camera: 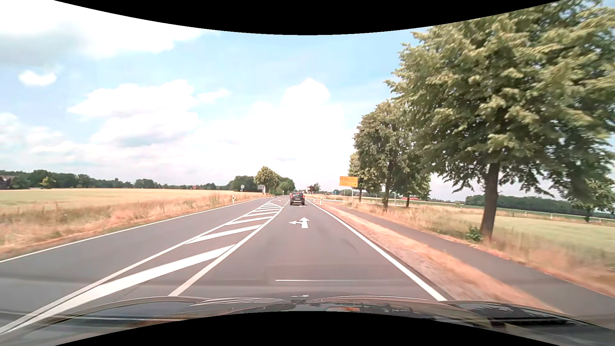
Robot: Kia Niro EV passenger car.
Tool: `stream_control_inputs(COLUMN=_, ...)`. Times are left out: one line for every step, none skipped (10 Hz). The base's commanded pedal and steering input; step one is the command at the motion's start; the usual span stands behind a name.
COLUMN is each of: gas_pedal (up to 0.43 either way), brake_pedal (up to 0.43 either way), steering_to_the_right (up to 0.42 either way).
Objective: Follow the waypoints while adhering to traffic rules and regulations
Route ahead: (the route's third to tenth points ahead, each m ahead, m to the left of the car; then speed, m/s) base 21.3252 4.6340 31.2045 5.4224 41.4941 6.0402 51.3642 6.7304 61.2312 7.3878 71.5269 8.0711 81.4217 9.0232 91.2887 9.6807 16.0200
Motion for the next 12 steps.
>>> stream_control_inputs(gas_pedal=0.11, brake_pedal=0.0, steering_to_the_right=-0.024)
stream_control_inputs(gas_pedal=0.11, brake_pedal=0.0, steering_to_the_right=-0.024)
stream_control_inputs(gas_pedal=0.11, brake_pedal=0.0, steering_to_the_right=-0.023)
stream_control_inputs(gas_pedal=0.11, brake_pedal=0.0, steering_to_the_right=-0.019)
stream_control_inputs(gas_pedal=0.11, brake_pedal=0.0, steering_to_the_right=-0.014)
stream_control_inputs(gas_pedal=0.11, brake_pedal=0.0, steering_to_the_right=-0.011)
stream_control_inputs(gas_pedal=0.11, brake_pedal=0.0, steering_to_the_right=-0.009)
stream_control_inputs(gas_pedal=0.11, brake_pedal=0.0, steering_to_the_right=-0.009)
stream_control_inputs(gas_pedal=0.11, brake_pedal=0.0, steering_to_the_right=-0.009)
stream_control_inputs(gas_pedal=0.11, brake_pedal=0.0, steering_to_the_right=-0.009)
stream_control_inputs(gas_pedal=0.11, brake_pedal=0.0, steering_to_the_right=-0.009)
stream_control_inputs(gas_pedal=0.11, brake_pedal=0.0, steering_to_the_right=-0.009)
